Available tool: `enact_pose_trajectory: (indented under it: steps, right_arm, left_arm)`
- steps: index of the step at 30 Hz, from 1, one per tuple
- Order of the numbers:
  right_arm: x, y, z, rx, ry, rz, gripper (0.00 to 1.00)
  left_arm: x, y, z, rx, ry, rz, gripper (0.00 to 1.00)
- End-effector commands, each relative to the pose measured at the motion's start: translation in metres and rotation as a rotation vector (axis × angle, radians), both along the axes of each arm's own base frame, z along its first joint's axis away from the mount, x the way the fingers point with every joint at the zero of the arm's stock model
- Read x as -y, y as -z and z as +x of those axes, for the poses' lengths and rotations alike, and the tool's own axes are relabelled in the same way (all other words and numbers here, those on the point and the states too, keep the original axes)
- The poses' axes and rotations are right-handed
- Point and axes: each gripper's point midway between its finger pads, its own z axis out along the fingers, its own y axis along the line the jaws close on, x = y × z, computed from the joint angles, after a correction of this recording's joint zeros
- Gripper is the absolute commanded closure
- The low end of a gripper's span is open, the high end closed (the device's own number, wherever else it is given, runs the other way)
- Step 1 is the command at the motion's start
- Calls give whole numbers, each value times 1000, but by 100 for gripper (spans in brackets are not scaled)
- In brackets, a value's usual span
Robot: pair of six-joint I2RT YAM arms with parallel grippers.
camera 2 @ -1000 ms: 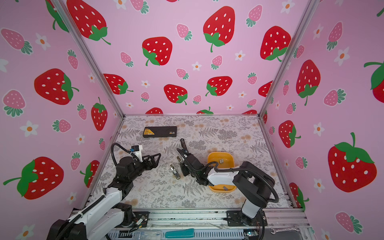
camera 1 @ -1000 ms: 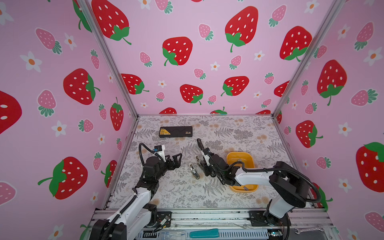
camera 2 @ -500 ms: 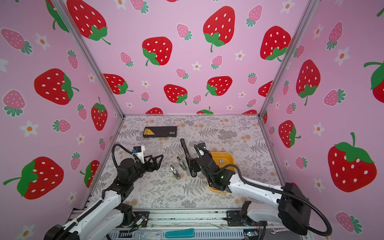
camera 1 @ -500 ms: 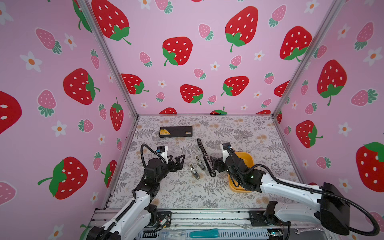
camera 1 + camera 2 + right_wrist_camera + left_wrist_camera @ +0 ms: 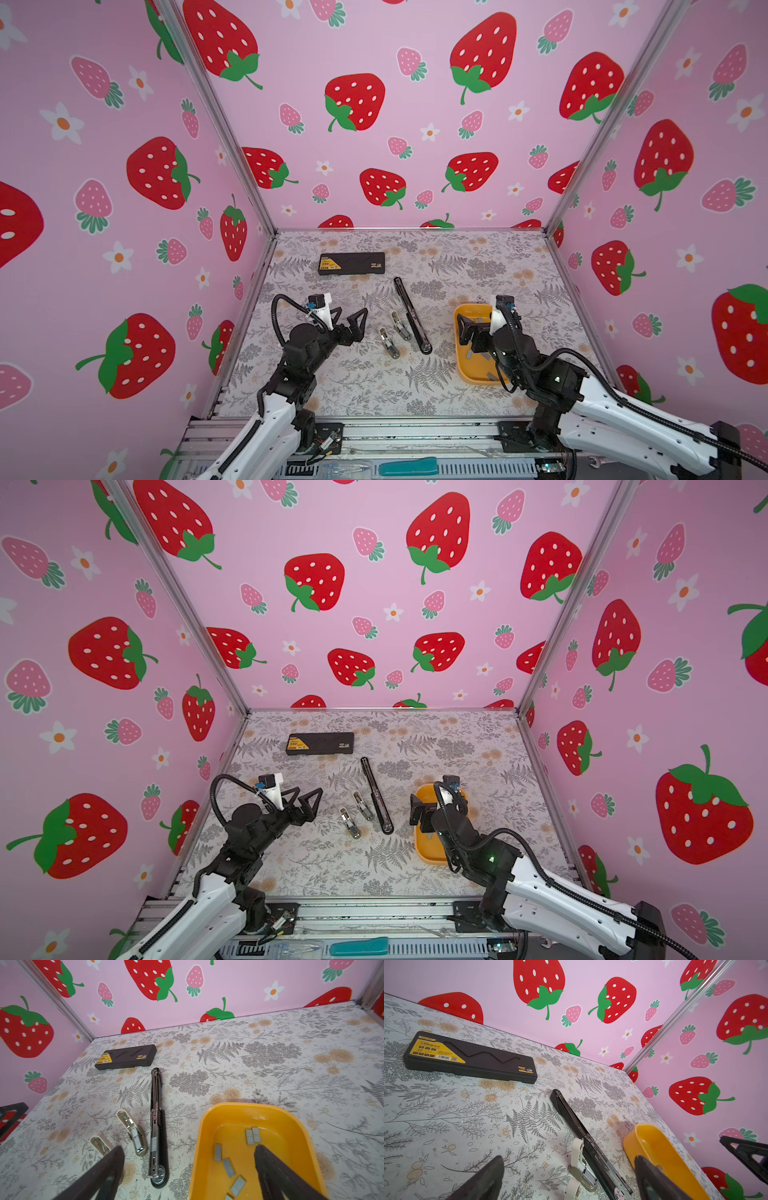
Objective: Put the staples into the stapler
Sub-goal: 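Open the right gripper and raise it back toward the yellow tray, then lower the open right gripper into the yellow tray over a staple strip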
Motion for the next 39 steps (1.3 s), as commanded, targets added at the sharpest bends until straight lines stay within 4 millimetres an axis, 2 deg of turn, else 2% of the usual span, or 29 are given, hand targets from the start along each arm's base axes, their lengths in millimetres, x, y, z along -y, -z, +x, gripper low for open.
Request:
enact_pose_trajectory:
  steps: [1, 6, 9, 13, 20, 28, 33, 39]
  right_arm:
    - [32, 8, 1, -40, 117, -74, 1]
    - [57, 30, 4, -123, 222, -175, 1]
    - [58, 46, 9, -176, 215, -190, 0]
    - [58, 68, 11, -260, 199, -191, 9]
    - [60, 86, 7, -295, 176, -174, 25]
    - [31, 113, 13, -336, 67, -156, 30]
    - [24, 122, 17, -373, 53, -203, 34]
    - [22, 129, 20, -358, 44, -205, 34]
  left_arm:
    - [-3, 2, 0, 7, -21, 12, 1]
    - [-2, -9, 1, 29, -18, 14, 1]
    - [4, -27, -2, 42, 17, 9, 1]
    - [12, -34, -6, 116, 65, 33, 1]
    - [22, -30, -4, 127, 114, 47, 1]
    - [49, -18, -7, 89, 236, 91, 1]
    - [47, -15, -3, 82, 205, 127, 1]
    - [45, -12, -3, 88, 183, 137, 1]
